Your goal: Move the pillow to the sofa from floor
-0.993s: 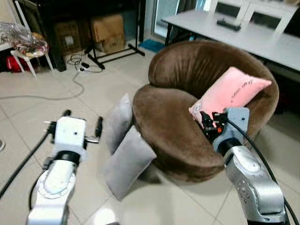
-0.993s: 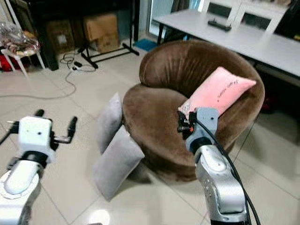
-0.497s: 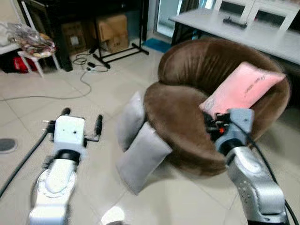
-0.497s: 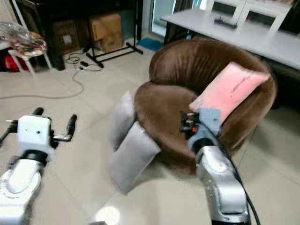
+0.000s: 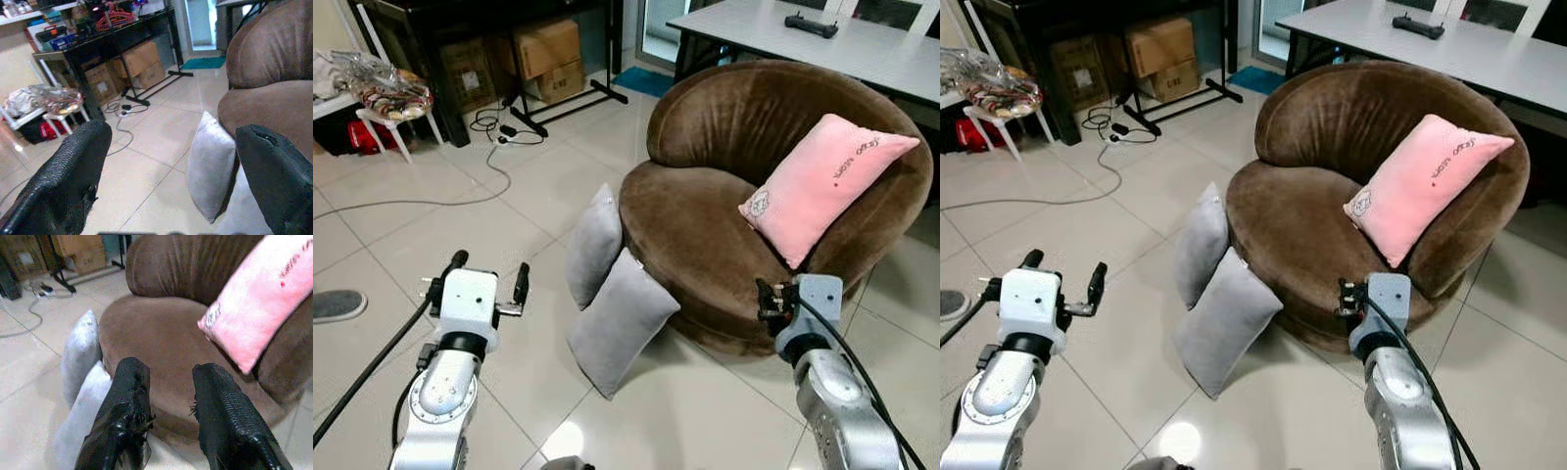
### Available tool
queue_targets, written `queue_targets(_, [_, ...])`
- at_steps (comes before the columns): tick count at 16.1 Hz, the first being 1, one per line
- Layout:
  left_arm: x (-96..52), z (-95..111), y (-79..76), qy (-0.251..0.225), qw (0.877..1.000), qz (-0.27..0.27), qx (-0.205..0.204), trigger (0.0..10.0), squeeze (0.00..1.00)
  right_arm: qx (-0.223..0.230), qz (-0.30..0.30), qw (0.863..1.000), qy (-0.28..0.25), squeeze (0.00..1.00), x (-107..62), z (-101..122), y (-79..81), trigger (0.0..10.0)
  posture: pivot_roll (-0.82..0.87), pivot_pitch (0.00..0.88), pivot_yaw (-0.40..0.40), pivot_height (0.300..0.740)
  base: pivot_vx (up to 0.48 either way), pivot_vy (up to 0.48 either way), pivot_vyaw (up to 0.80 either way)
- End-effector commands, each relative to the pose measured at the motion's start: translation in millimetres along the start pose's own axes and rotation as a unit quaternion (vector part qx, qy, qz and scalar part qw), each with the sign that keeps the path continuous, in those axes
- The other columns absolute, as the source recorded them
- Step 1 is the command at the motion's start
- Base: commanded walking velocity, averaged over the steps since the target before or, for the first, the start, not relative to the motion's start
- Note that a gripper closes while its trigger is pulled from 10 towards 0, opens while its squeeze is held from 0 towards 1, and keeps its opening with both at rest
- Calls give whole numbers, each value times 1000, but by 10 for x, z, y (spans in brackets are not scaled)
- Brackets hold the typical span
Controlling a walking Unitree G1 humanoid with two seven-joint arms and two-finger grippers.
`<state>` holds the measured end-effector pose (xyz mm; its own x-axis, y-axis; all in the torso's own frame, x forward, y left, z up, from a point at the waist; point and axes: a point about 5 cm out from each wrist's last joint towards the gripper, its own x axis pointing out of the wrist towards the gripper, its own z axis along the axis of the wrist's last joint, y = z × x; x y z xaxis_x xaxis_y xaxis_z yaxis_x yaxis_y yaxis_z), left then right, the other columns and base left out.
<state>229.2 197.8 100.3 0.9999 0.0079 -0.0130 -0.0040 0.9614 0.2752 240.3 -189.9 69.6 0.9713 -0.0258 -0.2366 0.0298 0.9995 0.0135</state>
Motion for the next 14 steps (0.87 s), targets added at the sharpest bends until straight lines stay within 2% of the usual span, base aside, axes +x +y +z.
queue_targets(1, [23, 9, -33, -12, 1000, -10, -9, 10000, 0, 4, 10, 1000, -20, 0, 19, 33, 18, 10000, 20, 0, 13, 740, 274, 0, 587])
queue_targets(2, [24, -4, -39, -13, 1000, -11, -11, 10000, 0, 10, 12, 1000, -26, 0, 27, 29, 23, 10000, 25, 0, 9, 740, 285, 0, 800])
queue_targets(7, [45, -6, -10, -25, 1000, -10, -12, 10000, 0, -19, 42, 999, -28, 0, 100, 1, 58, 10000, 42, 0, -2, 740, 291, 0, 800])
queue_targets(10, [96, 44, 30, -33, 999, -10, -13, 10000, 0, -5, 40, 999, -31, 0, 118, 12, 69, 10000, 47, 0, -8, 740, 292, 0, 0])
queue_targets(14, [143, 98, 12, -38, 999, -24, -13, 10000, 0, 1, 34, 998, -47, 0, 177, 150, 70, 10000, 46, 0, -3, 740, 292, 0, 0])
